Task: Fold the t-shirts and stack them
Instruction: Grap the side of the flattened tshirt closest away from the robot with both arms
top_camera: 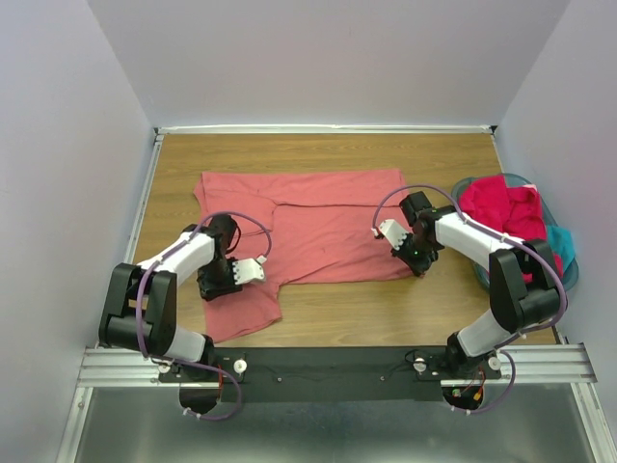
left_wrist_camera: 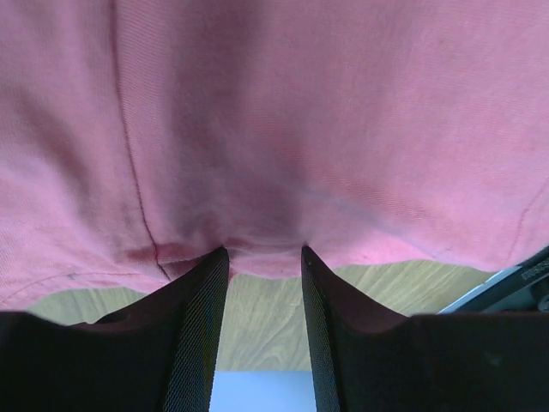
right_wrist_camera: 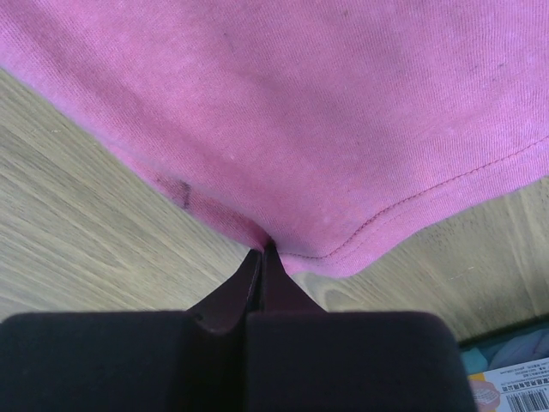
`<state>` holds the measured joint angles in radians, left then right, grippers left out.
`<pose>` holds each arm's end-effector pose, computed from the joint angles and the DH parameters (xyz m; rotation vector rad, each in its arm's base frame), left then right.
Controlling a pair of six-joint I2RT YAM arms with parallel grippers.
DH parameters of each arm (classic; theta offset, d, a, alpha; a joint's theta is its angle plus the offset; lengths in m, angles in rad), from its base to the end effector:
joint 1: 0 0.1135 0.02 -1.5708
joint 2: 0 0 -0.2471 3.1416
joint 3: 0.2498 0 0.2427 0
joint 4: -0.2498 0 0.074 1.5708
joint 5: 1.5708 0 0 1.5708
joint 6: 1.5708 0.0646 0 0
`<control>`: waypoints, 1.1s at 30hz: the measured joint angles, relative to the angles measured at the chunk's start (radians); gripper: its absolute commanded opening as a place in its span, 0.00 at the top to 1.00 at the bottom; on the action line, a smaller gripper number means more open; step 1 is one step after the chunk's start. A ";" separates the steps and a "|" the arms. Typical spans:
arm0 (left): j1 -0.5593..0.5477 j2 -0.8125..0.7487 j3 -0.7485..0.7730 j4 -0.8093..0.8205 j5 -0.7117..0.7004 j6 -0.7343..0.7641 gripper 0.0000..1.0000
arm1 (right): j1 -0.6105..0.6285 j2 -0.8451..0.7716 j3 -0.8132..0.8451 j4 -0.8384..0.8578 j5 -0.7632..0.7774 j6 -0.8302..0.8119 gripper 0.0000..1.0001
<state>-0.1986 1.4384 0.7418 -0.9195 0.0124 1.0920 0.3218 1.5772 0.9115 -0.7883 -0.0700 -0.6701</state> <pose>0.1959 -0.0402 0.1151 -1.8676 -2.4815 0.0478 0.2450 0.0864 0.1250 -1.4395 2.6476 0.0734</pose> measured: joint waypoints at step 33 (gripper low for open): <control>0.016 -0.216 0.106 -0.124 -0.032 -0.006 1.00 | -0.002 -0.241 -0.052 -0.095 0.029 0.000 1.00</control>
<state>-0.1822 1.2224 0.8474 -1.0431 -0.0193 1.0863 0.3202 1.3361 0.8593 -0.8829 -0.0414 -0.6701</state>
